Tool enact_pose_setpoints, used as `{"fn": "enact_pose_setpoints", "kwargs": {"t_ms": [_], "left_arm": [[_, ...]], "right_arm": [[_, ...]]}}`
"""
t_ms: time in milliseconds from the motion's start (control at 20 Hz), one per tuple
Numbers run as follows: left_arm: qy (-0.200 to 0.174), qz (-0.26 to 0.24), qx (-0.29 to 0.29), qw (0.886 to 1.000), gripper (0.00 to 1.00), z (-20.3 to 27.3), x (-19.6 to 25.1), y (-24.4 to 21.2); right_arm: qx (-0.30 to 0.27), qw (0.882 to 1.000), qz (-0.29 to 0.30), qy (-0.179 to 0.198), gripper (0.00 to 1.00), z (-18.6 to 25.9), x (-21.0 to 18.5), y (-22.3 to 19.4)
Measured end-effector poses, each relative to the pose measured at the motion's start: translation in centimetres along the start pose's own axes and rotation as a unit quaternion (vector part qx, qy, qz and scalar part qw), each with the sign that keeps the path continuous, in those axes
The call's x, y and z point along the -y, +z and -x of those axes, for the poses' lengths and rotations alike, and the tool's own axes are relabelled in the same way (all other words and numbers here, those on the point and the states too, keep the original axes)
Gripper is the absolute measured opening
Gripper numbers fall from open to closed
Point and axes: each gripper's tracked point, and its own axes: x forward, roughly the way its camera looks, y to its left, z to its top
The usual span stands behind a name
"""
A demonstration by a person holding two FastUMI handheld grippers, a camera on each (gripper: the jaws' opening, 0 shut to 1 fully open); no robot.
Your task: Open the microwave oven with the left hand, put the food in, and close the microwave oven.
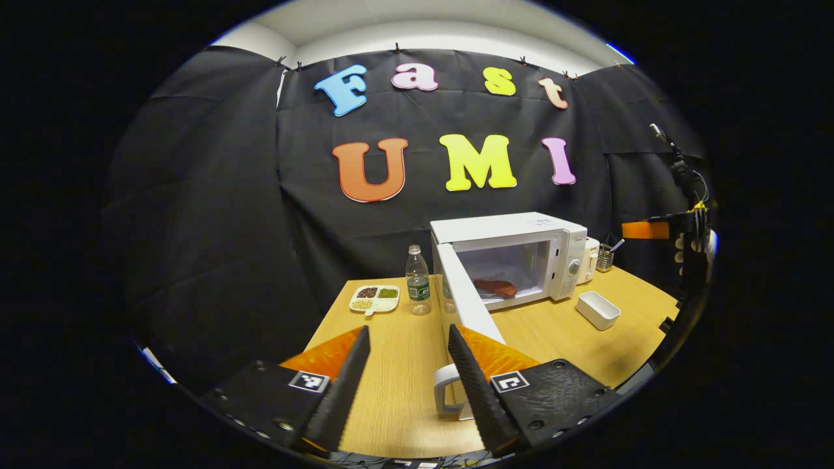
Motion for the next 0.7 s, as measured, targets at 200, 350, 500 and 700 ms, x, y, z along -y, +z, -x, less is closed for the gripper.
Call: {"fn": "enact_pose_setpoints", "kwargs": {"t_ms": [200, 350, 500, 700], "left_arm": [[0.023, -0.002, -0.002, 1.0, 0.0, -1.6, -2.4, -2.4], [-0.016, 0.004, -0.02, 1.0, 0.0, -2.9, -1.8, -5.1], [-0.036, -0.017, -0.036, 0.999, 0.0, -4.2, -1.9, -7.7], [-0.077, -0.02, -0.037, 0.996, 0.0, -5.1, 0.4, -8.3]], "right_arm": [[-0.006, 1.0, 0.008, -0.012, 0.99, 3.2, 2.3, 0.3], [-0.009, 1.0, 0.017, -0.022, 0.99, 4.7, 3.3, 0.6], [-0.009, 0.999, 0.026, -0.03, 0.99, 5.7, 4.2, 1.0], [-0.012, 0.999, 0.029, -0.041, 0.99, 6.4, 5.1, 1.4]]}}
